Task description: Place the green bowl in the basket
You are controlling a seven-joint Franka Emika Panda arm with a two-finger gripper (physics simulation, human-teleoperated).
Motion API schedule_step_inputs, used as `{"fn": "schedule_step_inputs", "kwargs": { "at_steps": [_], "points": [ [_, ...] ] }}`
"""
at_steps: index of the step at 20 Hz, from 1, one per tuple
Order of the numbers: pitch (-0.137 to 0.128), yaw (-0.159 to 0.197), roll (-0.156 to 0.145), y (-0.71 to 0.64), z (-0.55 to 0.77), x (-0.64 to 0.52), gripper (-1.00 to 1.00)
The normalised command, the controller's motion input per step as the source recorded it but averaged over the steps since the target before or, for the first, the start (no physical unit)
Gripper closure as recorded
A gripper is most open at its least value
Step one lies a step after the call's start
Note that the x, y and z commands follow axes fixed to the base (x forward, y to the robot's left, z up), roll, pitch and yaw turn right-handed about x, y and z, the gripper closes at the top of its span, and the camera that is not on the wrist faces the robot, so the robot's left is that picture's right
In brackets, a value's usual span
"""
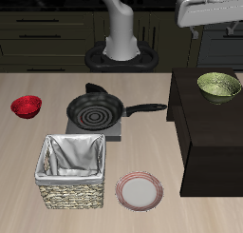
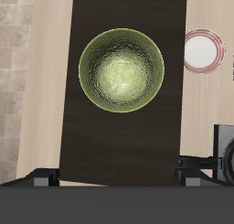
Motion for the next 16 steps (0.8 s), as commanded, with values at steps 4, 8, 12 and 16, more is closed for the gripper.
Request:
{"fn": "schedule_step_inputs", "kwargs": {
  "at_steps": [4,8,12,16],
  "points": [
    [-0.030,-0.005,-0.013,0.03,0.15,0.11,-1.00],
    [-0.005,-0.009,-0.040,-0.10,0.11,0.19,-1.00],
    [0.008,-0.005,-0.054,-0.15,0.05,0.22,-1.00],
    [-0.015,-0.023,-0.067,-0.22,0.08,0.20,-1.00]
  ]
}}
